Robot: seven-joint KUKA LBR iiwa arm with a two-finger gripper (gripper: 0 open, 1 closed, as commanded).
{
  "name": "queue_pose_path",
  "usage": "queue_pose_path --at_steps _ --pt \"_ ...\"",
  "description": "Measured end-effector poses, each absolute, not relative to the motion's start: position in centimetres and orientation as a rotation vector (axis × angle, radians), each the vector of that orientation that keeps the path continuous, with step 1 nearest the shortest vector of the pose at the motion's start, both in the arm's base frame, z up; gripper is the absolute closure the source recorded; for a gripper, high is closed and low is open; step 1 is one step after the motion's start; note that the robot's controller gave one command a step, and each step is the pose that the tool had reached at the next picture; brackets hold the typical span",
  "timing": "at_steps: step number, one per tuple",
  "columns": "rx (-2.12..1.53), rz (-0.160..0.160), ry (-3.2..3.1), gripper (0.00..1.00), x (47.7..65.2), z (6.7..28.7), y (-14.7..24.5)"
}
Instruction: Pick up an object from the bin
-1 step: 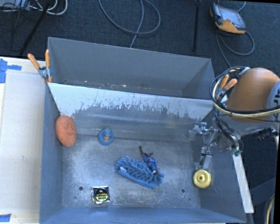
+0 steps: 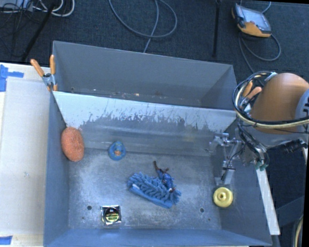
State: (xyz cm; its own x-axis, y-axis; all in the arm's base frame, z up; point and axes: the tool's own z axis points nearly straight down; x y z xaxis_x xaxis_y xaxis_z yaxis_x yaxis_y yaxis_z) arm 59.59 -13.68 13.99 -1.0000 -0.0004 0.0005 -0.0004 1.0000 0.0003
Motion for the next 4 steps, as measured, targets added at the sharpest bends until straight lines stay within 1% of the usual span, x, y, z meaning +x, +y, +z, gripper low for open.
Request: queue_pose_path --at_steps 1,2,3,4 --pt "0.203 0.006 -3.141 0.00 59.5 10.4 -9.6" --pt "0.347 -0.003 -3.119 0.00 59.0 10.5 -6.0" --pt "0.461 -0.001 -3.110 0.00 60.8 10.6 -1.9" --pt "0.582 0.000 -3.089 0.00 56.5 7.8 -0.1"
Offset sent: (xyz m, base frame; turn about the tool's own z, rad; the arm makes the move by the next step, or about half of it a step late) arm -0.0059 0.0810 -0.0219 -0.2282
